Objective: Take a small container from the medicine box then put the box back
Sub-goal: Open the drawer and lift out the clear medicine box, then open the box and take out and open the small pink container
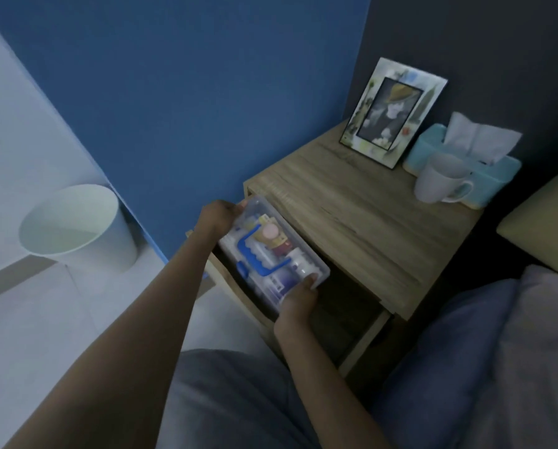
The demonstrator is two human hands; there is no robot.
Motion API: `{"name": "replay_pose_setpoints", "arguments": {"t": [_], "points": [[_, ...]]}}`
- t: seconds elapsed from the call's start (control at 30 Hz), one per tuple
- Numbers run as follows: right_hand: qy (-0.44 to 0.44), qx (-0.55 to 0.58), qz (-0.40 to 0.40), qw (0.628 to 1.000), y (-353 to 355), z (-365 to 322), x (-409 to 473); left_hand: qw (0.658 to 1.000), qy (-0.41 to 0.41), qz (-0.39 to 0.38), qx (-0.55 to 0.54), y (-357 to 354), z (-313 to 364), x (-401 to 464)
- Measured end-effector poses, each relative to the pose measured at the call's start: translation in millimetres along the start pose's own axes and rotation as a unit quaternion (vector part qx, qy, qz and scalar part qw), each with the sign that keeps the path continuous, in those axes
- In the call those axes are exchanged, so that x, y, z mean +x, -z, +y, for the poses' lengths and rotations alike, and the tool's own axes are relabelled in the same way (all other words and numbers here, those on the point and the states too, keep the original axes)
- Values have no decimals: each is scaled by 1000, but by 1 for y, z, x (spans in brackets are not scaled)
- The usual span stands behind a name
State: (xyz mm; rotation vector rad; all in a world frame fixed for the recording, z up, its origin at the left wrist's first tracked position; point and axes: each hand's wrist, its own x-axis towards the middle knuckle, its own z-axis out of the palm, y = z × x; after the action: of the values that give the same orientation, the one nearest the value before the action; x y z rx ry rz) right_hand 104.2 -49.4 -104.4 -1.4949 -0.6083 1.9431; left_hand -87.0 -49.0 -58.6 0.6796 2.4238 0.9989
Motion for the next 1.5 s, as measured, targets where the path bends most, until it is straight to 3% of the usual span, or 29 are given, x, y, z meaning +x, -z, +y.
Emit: {"name": "replay_pose_setpoints", "arguments": {"t": [0.13, 0.33, 0.63, 0.93, 1.3, 1.5], "points": [[-2, -7, -17, 1000, -12, -18, -15, 998, -36, 47, 22, 28, 15, -11], [5, -63, -67, 996, -31, -79, -10, 993, -6, 86, 75, 50, 43, -7], [147, -326, -42, 933, -49, -213, 85, 997, -1, 72, 19, -9, 95, 33], [206, -398, -54, 892, -55, -268, 159, 996, 24, 89, 12, -65, 122, 77], [252, -302, -118, 912, -46, -254, 184, 981, 15, 189, 46, -90, 115, 84], [275, -309, -108, 904, -46, -249, 183, 977, -14, 205, -59, -93, 116, 74]]}}
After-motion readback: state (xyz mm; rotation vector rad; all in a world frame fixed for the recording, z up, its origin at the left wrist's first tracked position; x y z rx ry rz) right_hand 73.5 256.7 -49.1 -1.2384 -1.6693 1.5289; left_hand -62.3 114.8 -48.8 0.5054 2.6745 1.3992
